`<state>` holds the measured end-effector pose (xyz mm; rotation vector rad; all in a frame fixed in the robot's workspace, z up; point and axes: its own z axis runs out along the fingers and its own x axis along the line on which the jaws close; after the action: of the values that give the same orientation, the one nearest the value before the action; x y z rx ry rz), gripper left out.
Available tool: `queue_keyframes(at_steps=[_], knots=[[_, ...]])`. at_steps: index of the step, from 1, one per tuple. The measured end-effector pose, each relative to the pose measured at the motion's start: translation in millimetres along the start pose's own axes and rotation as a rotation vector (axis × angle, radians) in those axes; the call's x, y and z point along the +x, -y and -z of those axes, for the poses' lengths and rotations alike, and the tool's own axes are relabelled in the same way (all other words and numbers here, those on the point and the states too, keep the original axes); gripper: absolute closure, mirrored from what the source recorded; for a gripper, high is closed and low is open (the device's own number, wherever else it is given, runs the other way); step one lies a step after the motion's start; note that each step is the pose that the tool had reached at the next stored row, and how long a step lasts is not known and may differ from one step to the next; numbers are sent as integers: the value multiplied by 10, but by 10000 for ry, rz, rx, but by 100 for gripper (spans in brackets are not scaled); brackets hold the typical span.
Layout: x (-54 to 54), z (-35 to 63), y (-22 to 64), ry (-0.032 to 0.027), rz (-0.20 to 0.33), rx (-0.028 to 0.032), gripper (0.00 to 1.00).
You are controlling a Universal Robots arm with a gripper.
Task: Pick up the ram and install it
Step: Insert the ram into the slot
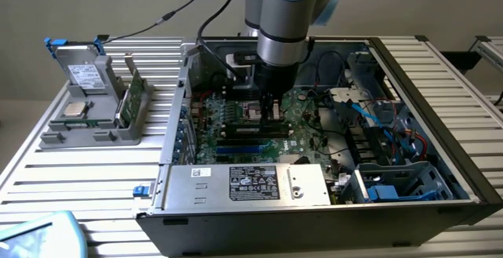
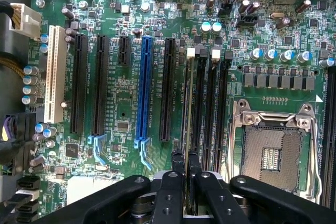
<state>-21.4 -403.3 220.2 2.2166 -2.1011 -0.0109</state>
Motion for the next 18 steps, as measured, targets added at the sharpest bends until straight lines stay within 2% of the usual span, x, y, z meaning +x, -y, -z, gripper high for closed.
queue_keyframes(at_steps=[18], knots=[[-3, -15, 1, 3, -47, -7, 86]])
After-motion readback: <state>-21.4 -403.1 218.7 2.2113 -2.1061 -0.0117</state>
